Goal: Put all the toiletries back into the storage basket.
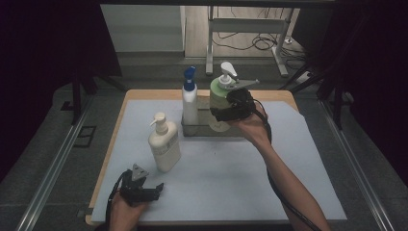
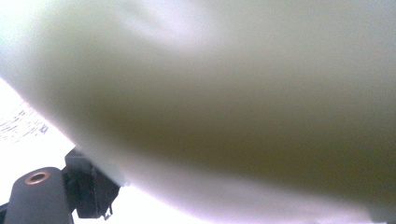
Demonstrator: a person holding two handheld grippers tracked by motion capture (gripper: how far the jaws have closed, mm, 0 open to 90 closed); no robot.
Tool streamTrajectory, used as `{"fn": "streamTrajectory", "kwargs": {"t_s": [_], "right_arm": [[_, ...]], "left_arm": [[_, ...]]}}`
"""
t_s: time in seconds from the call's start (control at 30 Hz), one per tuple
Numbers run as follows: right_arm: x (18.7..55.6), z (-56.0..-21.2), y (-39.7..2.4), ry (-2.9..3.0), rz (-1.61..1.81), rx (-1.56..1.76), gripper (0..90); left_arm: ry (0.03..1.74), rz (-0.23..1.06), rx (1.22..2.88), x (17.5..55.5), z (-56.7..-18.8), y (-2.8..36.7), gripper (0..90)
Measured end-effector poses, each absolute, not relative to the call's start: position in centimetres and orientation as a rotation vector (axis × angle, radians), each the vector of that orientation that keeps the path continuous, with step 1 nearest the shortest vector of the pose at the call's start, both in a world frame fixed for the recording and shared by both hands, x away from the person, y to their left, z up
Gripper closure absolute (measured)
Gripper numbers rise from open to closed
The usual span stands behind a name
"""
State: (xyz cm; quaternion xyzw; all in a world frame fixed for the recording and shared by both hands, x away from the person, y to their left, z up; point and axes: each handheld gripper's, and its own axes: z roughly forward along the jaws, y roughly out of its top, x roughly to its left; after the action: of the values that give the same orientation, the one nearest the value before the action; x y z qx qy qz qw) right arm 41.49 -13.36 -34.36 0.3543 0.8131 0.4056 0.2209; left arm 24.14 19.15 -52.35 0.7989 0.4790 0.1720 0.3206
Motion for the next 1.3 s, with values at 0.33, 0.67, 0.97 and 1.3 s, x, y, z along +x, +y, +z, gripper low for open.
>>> {"fn": "streamTrajectory", "kwargs": {"t_s": [0.33,0.67,0.97,1.3], "right_arm": [[43.4,-34.8,-13.2,2.218,1.11,1.016,12.1],[45.0,-35.6,-13.0,2.195,1.099,1.042,12.1],[46.2,-36.6,-12.5,2.188,1.085,1.064,12.1],[47.0,-38.2,-12.3,2.203,1.061,1.076,12.1]], "left_arm": [[1.26,0.45,2.1,24.1,-52.3,19.1,11.7],[1.26,0.45,2.101,24.1,-52.3,19.1,11.7],[1.26,0.45,2.101,24.1,-52.3,19.1,11.7],[1.26,0.45,2.101,24.1,-52.3,19.1,11.6]]}}
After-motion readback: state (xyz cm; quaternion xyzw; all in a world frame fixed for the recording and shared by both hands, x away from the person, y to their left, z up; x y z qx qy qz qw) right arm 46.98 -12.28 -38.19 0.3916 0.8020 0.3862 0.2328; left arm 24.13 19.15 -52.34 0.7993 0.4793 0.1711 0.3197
